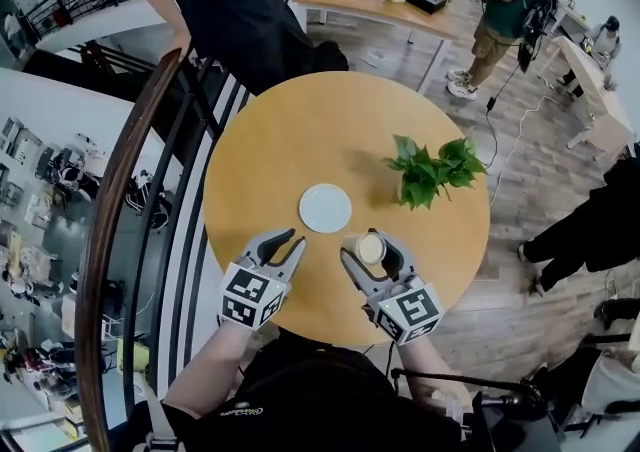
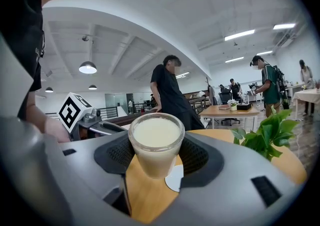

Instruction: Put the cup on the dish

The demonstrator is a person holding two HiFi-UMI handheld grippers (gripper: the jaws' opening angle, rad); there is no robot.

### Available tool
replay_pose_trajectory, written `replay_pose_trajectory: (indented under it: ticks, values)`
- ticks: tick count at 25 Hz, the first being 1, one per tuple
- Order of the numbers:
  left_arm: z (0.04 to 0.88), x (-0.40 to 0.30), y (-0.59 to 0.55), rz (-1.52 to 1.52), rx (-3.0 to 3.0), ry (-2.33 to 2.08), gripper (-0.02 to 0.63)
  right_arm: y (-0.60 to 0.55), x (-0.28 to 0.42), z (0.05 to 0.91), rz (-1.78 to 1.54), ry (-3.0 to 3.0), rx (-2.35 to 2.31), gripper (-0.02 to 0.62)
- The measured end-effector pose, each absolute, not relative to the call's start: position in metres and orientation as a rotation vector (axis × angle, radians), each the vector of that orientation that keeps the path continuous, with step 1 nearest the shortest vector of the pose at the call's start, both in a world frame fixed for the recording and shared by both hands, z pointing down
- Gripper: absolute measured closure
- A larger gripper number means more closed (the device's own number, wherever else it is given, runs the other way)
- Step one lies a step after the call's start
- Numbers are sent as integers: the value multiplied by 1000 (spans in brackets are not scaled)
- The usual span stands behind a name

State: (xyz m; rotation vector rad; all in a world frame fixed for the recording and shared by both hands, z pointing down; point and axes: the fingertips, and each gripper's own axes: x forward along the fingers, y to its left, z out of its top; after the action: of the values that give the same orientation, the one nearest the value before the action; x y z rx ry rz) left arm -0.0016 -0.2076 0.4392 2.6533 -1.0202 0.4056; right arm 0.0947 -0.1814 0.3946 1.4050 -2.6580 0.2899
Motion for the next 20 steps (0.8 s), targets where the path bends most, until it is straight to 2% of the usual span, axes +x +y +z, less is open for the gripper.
replay_pose_trajectory:
  ticks: [17, 20]
  values:
    - [529, 9, -215, 516, 2554, -874, 517, -208, 84, 486, 503, -2561, 1386, 337]
    - [536, 11, -219, 523, 2555, -853, 538, -213, 81, 498, 525, -2541, 1382, 337]
